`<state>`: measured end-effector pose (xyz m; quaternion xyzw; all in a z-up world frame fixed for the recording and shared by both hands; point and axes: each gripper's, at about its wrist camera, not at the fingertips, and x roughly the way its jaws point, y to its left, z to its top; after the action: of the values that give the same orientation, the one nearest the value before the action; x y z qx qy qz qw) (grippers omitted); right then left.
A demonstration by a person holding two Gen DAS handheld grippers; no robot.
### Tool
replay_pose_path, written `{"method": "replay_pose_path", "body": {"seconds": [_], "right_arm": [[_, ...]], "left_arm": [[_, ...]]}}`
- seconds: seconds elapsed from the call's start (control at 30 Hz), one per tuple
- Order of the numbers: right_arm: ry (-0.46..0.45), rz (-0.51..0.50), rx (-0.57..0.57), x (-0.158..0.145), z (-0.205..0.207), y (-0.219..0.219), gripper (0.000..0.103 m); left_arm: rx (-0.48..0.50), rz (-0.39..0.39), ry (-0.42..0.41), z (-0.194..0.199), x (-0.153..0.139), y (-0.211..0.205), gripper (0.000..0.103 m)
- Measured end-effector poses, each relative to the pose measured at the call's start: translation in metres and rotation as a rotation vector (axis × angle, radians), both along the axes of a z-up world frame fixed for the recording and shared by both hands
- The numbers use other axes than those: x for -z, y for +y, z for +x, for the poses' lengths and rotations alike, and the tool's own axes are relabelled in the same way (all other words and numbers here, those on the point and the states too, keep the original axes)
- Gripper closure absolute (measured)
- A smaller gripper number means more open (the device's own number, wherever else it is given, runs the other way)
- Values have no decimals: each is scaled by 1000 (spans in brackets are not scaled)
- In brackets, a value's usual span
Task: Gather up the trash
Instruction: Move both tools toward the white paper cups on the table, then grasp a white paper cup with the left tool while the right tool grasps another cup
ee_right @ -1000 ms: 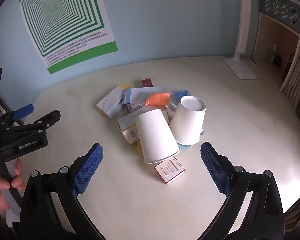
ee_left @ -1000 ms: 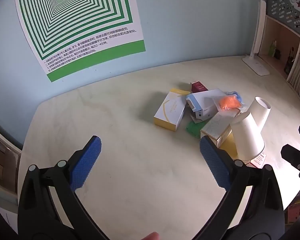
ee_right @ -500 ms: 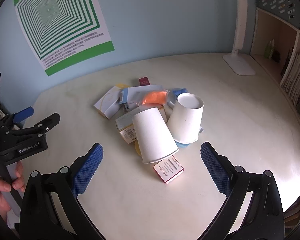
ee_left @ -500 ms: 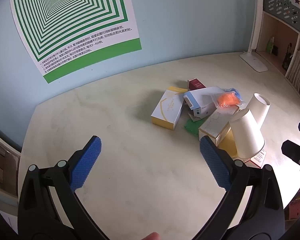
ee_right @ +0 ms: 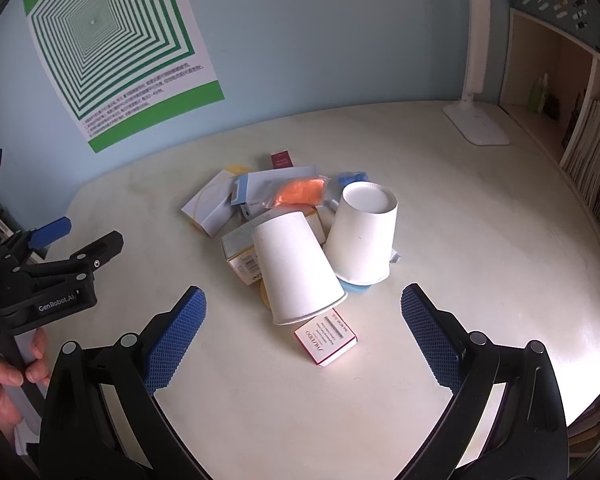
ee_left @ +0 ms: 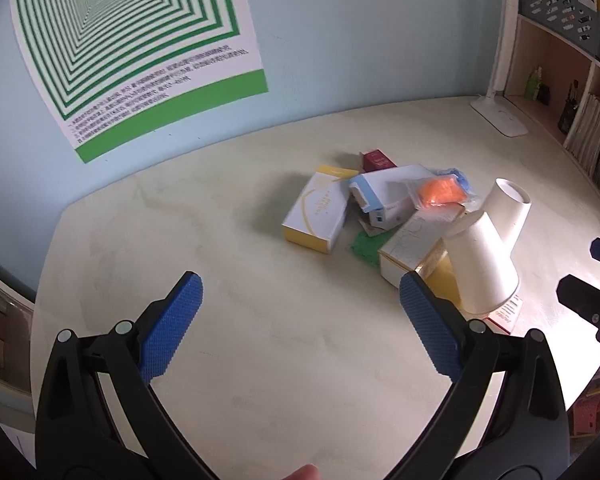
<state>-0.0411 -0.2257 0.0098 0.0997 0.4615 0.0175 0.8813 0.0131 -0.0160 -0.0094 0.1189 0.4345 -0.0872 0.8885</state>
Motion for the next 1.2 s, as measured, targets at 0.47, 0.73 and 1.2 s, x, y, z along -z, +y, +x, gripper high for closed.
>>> {"method": "replay_pose_path", "body": {"seconds": [0.47, 0.73, 1.2], "right_arm": [[24, 22, 3, 10, 19, -36, 6], [46, 56, 12, 20, 33, -54, 6], [71, 98, -8, 35, 52, -69, 7]], "left_arm": [[73, -30, 93, 6, 20, -44, 7], [118, -79, 150, 9, 28, -63, 7], [180, -96, 208, 11, 41, -90, 7]]}}
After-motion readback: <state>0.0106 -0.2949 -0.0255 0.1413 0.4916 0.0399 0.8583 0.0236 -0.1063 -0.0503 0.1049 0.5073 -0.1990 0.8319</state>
